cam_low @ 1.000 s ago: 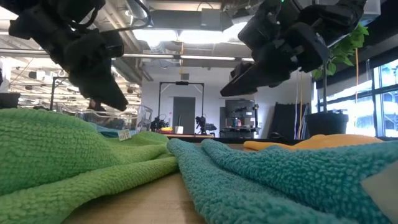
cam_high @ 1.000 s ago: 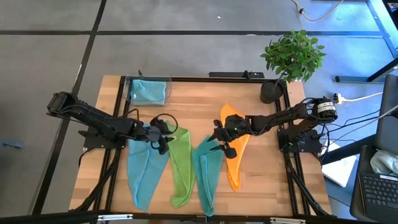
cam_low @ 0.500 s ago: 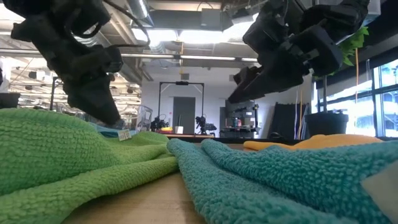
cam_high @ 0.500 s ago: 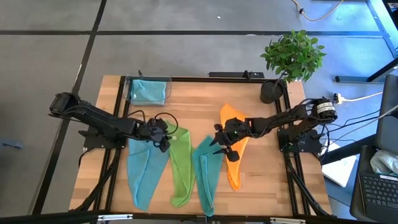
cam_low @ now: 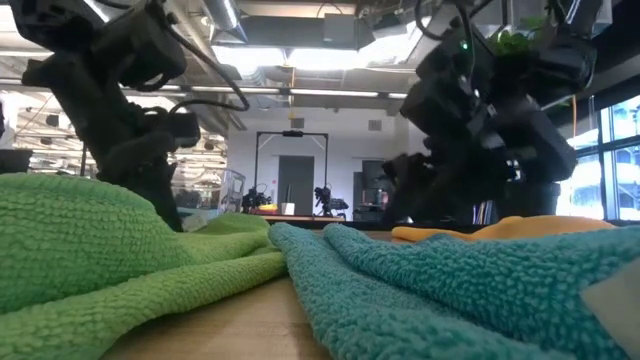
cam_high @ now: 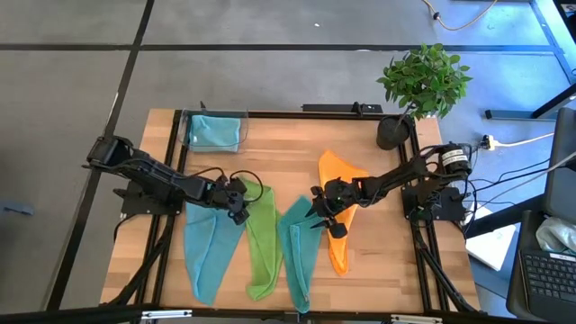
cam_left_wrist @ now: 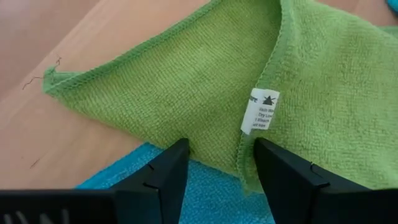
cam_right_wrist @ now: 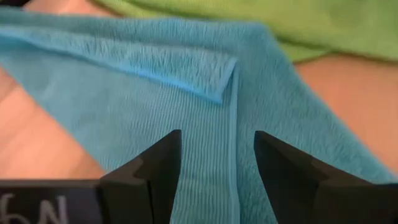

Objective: Fold microfiber towels
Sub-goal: Fold the green microfiber cloth

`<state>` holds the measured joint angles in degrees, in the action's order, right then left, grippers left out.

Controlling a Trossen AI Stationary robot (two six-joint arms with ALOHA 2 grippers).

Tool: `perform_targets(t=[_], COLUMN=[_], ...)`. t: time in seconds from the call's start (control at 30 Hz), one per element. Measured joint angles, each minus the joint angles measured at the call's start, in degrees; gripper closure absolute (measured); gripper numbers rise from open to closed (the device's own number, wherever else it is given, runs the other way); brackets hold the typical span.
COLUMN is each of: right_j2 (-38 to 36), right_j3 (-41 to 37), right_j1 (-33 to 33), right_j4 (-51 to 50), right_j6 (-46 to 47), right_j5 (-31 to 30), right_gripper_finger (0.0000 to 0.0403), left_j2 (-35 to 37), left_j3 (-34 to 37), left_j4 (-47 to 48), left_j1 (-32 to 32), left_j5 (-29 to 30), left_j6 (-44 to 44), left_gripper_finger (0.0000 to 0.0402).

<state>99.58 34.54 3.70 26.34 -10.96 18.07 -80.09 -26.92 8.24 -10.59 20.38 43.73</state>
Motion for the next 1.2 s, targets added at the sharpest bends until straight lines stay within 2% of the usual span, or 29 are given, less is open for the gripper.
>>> perform_targets(t=[0.2, 0.33, 0.5, 0.67, 0.9, 1.03, 1.2], right_j2=[1.4, 2.0, 2.1, 2.1, 2.1, 2.1, 2.9], right_j3=[-2.4, -4.0, -4.2, -4.2, -4.2, -4.2, -4.2], right_j1=[0.0, 0.0, 0.0, 0.0, 0.0, 0.0, 0.3], right_j4=[7.0, 13.4, 16.3, 16.4, 16.3, 16.3, 15.9], right_j6=[2.8, 3.1, 3.0, 2.8, 1.5, 1.7, 1.8], right_j5=[-0.4, -0.4, -2.1, -4.3, -6.4, -6.5, -6.5], right_gripper_finger=[0.0199, 0.0199, 0.0199, 0.0199, 0.0199, 0.0199, 0.0199], left_j2=[0.0, 0.0, 0.0, 0.0, 0.1, 0.3, 0.3], left_j3=[0.0, 0.1, 0.1, 0.1, 0.1, 0.1, 0.1], left_j4=[-6.8, -6.1, -6.2, -6.2, -6.2, -6.2, -6.2], left_j1=[-0.5, -1.0, -2.3, -3.5, -3.2, -2.5, -2.8], left_j5=[4.0, 2.3, 1.6, -2.2, -2.8, -2.3, 1.0], left_j6=[2.1, 2.8, 6.0, 6.9, 2.4, 2.3, 2.2], left_gripper_finger=[0.0221, 0.0221, 0.0222, 0.0228, 0.023, 0.023, 0.0233])
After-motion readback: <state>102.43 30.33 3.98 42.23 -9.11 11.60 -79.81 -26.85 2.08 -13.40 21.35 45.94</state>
